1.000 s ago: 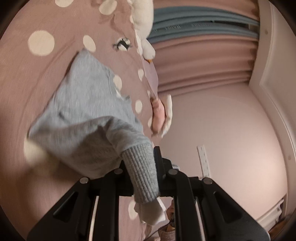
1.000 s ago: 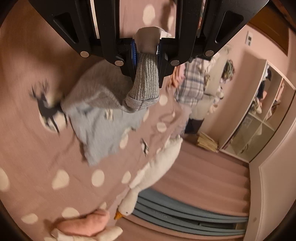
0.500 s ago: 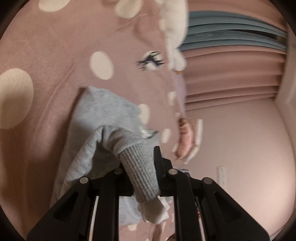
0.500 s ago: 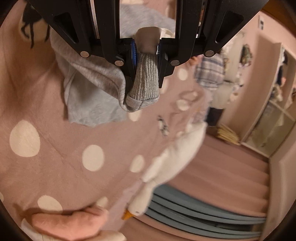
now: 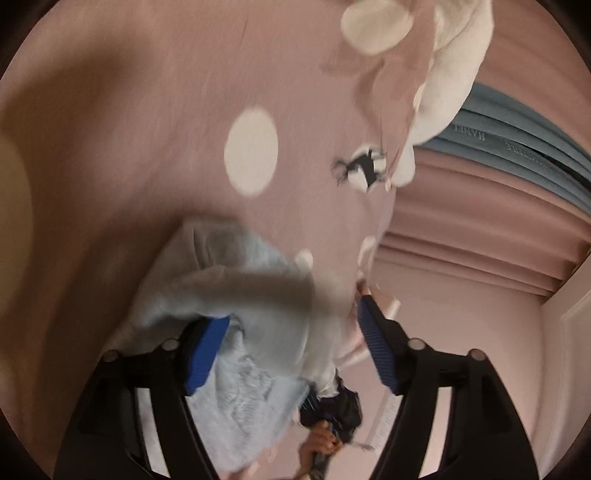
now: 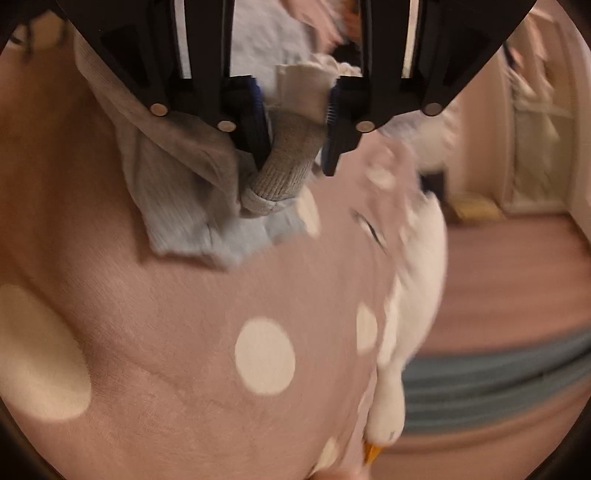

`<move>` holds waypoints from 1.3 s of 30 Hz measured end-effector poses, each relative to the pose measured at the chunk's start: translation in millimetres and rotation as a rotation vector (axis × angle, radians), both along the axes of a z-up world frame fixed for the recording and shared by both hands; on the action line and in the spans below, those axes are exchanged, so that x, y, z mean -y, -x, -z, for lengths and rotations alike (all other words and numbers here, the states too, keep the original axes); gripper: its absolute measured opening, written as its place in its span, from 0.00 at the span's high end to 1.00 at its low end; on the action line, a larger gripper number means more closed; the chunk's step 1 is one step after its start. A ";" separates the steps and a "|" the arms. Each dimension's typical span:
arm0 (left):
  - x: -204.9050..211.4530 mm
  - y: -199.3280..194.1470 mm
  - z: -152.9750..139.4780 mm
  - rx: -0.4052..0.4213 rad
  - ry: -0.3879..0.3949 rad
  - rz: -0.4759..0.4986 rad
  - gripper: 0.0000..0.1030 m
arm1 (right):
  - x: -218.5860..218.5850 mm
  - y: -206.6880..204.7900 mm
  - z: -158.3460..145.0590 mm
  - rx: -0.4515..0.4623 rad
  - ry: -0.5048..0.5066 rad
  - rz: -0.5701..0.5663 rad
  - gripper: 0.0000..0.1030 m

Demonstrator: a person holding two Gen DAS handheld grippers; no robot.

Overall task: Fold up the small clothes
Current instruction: 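Grasp the hem with the right gripper while the left gripper grasps the hem, then fold the hem up toward the collar with both grippers and release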

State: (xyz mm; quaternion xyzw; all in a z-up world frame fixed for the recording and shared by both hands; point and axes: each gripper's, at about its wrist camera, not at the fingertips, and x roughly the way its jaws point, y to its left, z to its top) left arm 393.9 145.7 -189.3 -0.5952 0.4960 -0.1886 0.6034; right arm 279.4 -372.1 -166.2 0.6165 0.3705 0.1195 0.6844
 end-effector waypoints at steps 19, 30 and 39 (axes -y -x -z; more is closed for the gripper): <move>40.5 97.2 -42.3 0.280 -0.588 0.354 0.28 | -60.1 64.0 -57.5 0.034 0.792 -0.179 0.68; 63.7 85.3 -13.8 0.279 -0.769 0.384 0.28 | -44.5 69.8 -17.8 -0.085 0.805 -0.165 0.75; 68.4 134.2 -26.8 0.353 -0.885 0.434 0.28 | -69.8 115.4 -46.7 0.040 0.972 -0.249 0.74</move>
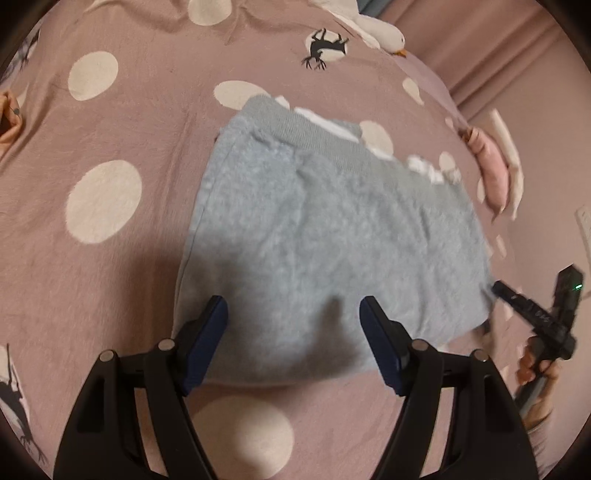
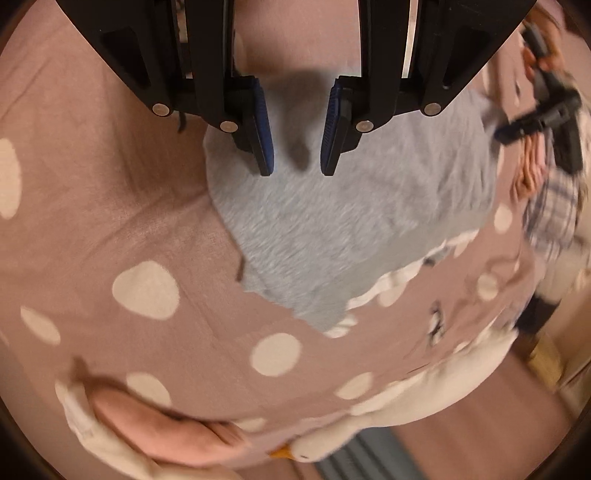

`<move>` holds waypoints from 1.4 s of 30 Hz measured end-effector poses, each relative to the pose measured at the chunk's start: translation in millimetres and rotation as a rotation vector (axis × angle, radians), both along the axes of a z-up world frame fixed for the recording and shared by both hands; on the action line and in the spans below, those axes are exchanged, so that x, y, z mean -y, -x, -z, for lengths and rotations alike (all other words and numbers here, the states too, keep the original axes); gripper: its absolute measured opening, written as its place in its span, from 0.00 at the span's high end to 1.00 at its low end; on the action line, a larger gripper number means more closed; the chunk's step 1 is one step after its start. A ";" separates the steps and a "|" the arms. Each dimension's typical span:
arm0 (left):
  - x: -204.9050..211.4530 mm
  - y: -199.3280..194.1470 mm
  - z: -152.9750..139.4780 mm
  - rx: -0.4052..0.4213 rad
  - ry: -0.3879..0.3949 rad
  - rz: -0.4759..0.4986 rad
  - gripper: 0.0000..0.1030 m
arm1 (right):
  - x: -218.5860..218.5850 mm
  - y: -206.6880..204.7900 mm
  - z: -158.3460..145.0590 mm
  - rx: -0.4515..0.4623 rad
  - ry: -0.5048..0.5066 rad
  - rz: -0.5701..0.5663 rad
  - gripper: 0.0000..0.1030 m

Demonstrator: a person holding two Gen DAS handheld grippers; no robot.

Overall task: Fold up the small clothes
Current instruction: 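Fold the hem up toward the collar with both grippers and release, then smooth the folded sweatshirt flat with both grippers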

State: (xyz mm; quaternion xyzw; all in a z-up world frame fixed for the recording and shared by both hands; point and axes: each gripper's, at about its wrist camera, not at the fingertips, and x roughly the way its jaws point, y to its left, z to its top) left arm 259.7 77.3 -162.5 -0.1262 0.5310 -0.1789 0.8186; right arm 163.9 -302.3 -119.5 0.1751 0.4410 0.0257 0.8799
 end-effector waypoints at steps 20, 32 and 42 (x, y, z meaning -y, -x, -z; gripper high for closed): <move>-65.4 31.6 11.4 -0.065 0.311 -0.166 0.08 | -49.7 21.3 -5.0 0.028 0.000 -0.168 0.56; -58.1 -10.1 26.7 -0.117 0.517 -0.159 0.07 | -66.8 16.6 -0.5 0.035 -0.110 -0.215 0.56; -38.3 -39.1 26.4 -0.106 0.467 -0.121 0.07 | -73.8 4.1 11.2 0.019 -0.126 -0.235 0.56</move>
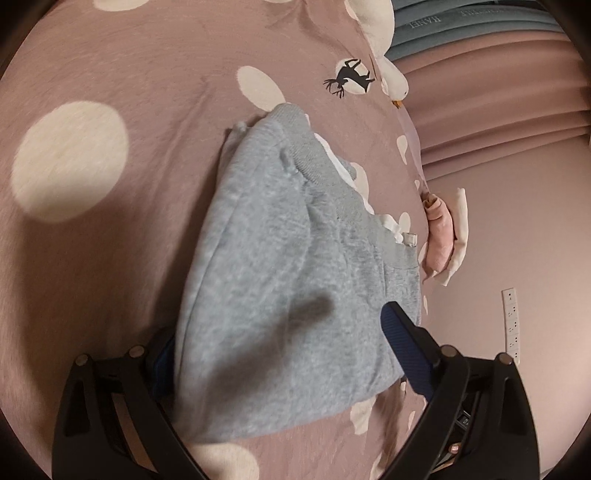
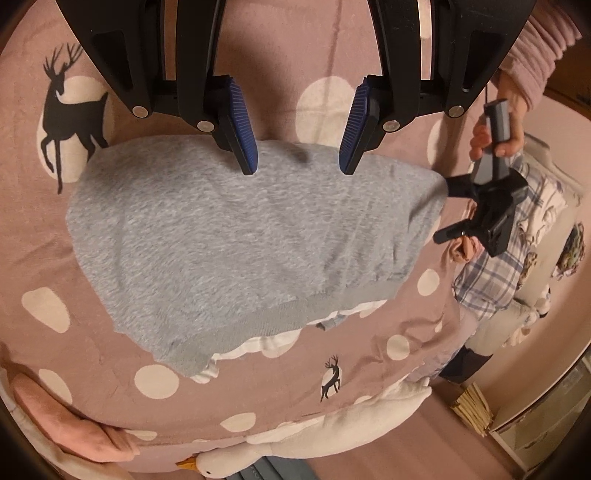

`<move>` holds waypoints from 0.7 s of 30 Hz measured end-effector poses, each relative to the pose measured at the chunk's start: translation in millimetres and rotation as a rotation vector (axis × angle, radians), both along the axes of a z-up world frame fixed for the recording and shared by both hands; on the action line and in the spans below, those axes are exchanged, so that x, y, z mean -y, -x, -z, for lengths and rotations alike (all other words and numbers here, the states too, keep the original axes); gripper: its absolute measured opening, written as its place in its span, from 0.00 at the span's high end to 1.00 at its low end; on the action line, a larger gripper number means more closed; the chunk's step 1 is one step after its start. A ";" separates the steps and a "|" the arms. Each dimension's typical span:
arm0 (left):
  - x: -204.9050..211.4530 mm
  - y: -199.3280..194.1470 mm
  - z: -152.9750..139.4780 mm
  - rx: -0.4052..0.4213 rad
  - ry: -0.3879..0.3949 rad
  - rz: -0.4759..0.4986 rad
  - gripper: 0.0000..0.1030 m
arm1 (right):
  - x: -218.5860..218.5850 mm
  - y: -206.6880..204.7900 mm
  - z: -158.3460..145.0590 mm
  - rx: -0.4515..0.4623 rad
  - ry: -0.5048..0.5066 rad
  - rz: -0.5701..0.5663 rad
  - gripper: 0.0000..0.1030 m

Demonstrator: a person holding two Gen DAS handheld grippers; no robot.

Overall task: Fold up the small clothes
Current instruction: 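Smooth the folded sweatshirt flat with both grippers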

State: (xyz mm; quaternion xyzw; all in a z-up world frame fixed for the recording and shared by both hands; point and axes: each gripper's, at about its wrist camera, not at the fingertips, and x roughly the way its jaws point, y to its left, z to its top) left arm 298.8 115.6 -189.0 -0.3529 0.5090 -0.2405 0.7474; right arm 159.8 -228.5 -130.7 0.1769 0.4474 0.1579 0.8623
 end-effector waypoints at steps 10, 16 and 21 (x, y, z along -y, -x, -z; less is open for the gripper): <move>9.6 -11.2 -0.1 0.008 -0.053 -0.009 0.07 | -1.9 -5.7 5.2 -0.009 -0.007 -0.001 0.56; 27.4 -12.8 -4.4 0.034 -0.196 0.020 0.07 | -3.4 -5.6 6.0 -0.015 0.001 0.009 0.56; 35.3 -12.3 -4.3 0.055 -0.268 0.038 0.07 | -5.3 -7.2 7.9 -0.020 0.008 0.019 0.56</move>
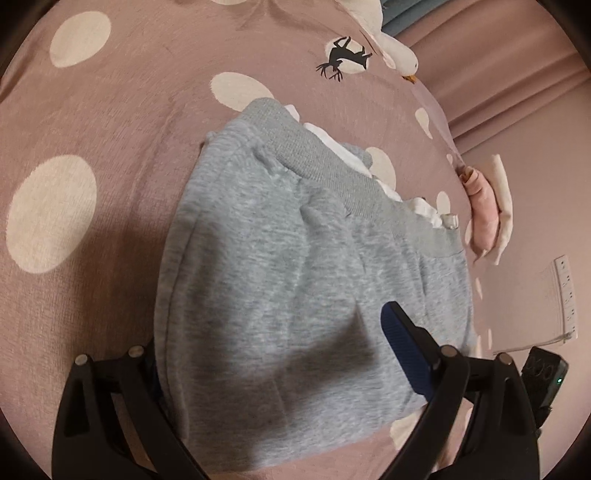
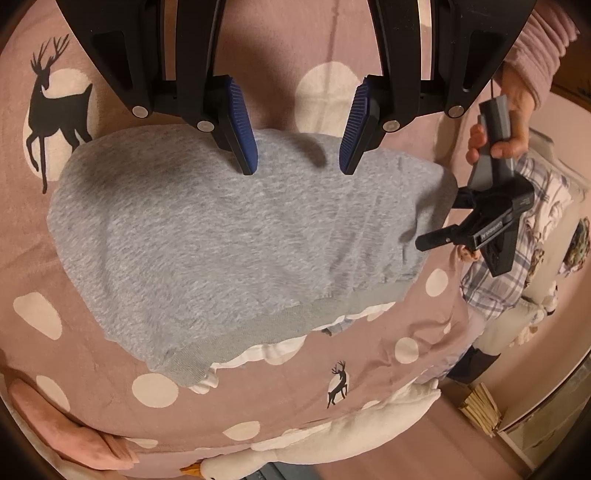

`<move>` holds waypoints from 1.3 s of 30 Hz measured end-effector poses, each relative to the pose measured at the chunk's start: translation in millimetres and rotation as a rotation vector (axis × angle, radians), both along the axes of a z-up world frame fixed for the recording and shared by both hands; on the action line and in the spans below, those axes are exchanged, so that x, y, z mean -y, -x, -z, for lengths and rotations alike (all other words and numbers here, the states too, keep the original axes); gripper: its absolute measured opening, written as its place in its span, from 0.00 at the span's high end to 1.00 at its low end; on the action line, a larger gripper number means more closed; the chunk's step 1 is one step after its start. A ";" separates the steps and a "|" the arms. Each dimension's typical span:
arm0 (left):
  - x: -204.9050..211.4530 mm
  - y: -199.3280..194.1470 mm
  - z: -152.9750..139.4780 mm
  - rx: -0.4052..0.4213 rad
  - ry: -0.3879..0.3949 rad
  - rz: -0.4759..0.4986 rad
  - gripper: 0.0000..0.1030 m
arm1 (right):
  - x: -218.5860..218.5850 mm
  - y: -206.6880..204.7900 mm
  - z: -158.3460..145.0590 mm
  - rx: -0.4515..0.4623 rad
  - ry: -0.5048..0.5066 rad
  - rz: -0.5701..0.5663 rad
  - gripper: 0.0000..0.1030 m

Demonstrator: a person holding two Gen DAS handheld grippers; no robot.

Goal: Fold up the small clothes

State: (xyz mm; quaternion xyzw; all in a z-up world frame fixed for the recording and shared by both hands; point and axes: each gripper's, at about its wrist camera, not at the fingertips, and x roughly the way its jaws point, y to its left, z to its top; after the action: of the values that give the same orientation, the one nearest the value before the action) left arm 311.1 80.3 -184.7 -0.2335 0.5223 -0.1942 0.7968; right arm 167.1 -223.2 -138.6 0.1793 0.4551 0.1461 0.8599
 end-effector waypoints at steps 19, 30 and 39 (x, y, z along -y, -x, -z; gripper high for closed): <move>-20.5 -2.1 2.5 -0.068 0.186 -0.041 0.38 | -12.5 -19.2 -16.3 0.071 0.017 0.002 0.56; -30.3 -2.2 1.0 -0.064 0.206 -0.098 0.88 | -67.2 -91.8 -13.3 0.037 0.149 -0.036 0.68; 6.0 -2.4 -53.2 0.060 0.083 -0.005 0.89 | -84.5 -121.7 21.1 -0.072 0.270 -0.022 0.86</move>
State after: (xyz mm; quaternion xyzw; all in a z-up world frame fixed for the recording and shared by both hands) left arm 313.5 74.3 -131.5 -0.2618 0.4889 -0.2209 0.8023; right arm 288.8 -138.8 -159.8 0.0623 0.5030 0.0865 0.8577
